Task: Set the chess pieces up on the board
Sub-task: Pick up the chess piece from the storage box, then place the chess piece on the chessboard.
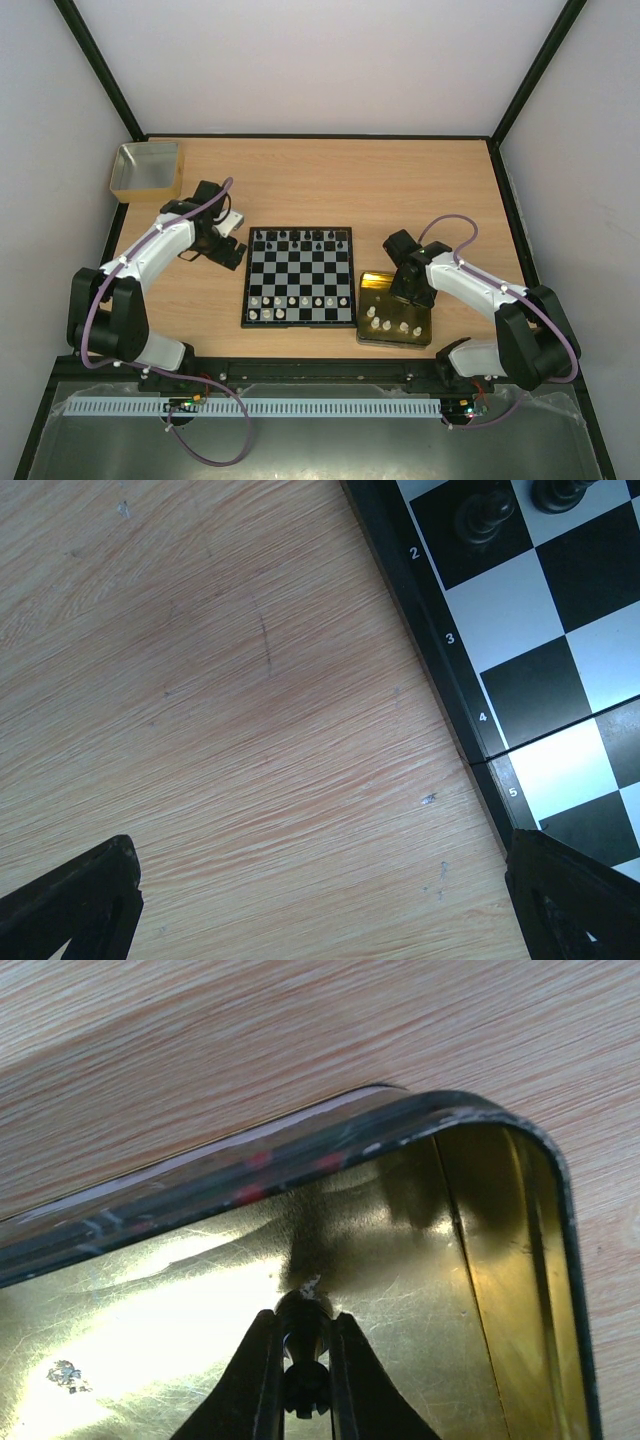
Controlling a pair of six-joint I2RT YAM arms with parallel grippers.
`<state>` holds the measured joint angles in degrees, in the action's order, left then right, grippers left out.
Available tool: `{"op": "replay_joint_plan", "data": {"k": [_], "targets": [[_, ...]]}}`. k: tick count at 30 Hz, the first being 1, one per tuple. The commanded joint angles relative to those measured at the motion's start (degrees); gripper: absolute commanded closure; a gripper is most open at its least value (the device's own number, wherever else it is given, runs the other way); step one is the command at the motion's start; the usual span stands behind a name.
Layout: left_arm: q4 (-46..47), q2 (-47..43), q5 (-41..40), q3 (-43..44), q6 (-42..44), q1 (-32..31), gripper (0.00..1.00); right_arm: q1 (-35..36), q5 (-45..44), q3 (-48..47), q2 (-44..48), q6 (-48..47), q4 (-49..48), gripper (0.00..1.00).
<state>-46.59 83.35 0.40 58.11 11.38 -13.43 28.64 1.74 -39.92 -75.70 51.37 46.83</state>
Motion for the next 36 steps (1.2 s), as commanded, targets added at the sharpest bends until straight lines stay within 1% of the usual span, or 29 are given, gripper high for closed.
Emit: {"op": "replay_joint_plan", "data": {"k": [1, 5, 10, 15, 21, 26, 30, 32, 36], "targets": [[-0.5, 0.1, 0.0, -0.2, 0.1, 0.3, 0.01, -0.3, -0.7, -1.2, 0.2, -0.6, 1.3, 0.96], [-0.5, -0.1, -0.1, -0.2, 0.0, 0.3, 0.01, -0.3, -1.2, -5.4, 0.6, -1.4, 4.8, 0.98], [-0.5, -0.4, -0.2, -0.2, 0.0, 0.4, 0.01, -0.3, -1.5, -12.7, 1.4, -2.6, 10.3, 0.98], [-0.4, -0.5, -0.3, -0.2, -0.1, 0.4, 0.01, -0.2, -2.7, -23.7, -1.1, -4.6, 13.9, 0.98], [-0.3, -1.1, -0.5, -0.2, -0.2, 0.6, 0.01, -0.2, -2.0, -38.0, -12.6, -8.0, 12.7, 0.98], [-0.3, -1.0, -0.5, -0.2, -0.2, 1.1, 0.01, -0.2, -1.1, -50.1, -27.2, -11.5, 11.9, 0.98], [-0.3, -1.1, -0.6, -0.2, -0.2, 1.6, 0.01, -0.1, 0.8, -60.1, -36.5, -12.7, 11.7, 0.98], [-0.2, -1.4, -0.6, -0.3, -0.3, 2.0, 0.01, -0.1, 1.3, -63.3, -39.9, -12.9, 11.6, 0.98], [-0.2, -1.7, -0.4, -0.2, -0.1, 2.9, 0.01, 0.0, 3.1, -65.3, -44.1, -12.8, 10.5, 0.98]]}}
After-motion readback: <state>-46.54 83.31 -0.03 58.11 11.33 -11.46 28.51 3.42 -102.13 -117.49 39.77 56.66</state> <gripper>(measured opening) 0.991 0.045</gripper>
